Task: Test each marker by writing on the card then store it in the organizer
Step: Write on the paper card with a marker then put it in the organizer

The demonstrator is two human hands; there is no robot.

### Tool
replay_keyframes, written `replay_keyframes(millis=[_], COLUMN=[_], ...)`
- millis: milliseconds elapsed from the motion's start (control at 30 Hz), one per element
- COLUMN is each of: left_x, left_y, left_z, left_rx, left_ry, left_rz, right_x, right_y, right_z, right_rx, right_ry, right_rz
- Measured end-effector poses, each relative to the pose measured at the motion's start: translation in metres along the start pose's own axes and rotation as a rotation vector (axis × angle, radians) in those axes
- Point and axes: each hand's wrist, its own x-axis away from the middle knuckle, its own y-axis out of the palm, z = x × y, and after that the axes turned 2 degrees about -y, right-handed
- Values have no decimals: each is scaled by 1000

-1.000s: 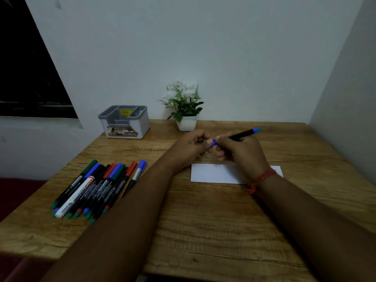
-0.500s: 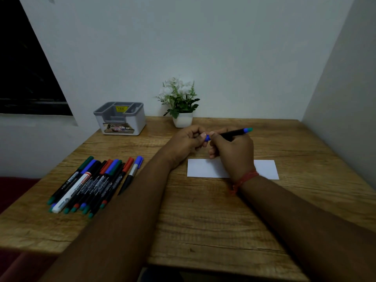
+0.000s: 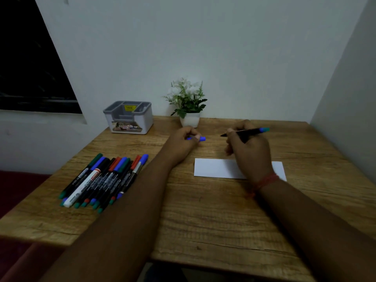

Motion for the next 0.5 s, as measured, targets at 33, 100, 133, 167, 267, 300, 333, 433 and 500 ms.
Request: replay_keyframes(millis=[33,100,133,167,267,300,333,433,500], left_x=[1,1,0,1,0,-1,-1,3,7], left_y=[0,-3,-2,-1,3,3,3,0,-5], left_z=[0,-3,-4,-4,-5,-7,-6,-3,-3], left_rx=[-14,-79,-125,-171,-267,-283,-296,-359,-467], left_ry=[-9,-20,-15,-5,9,13,15,3,13], left_rz=[8,8,-13,-46,-96,-94,-90,-102,-182], right_x=[0,0,1,2,-1,-3,-4,-10,-13], right_y=[3,5,5,4,1,0,-1,-7,-9], right_z=[2,10,15,19,28,30,31,30,29], right_rx=[49,166,205,221,233,221,208,192,194], right_ry=[-53,-146,-150,-130,-106,-111,-123,-207,-270], right_rz=[-41,-129,-177,-228,-408,-471,-530,-658,-705])
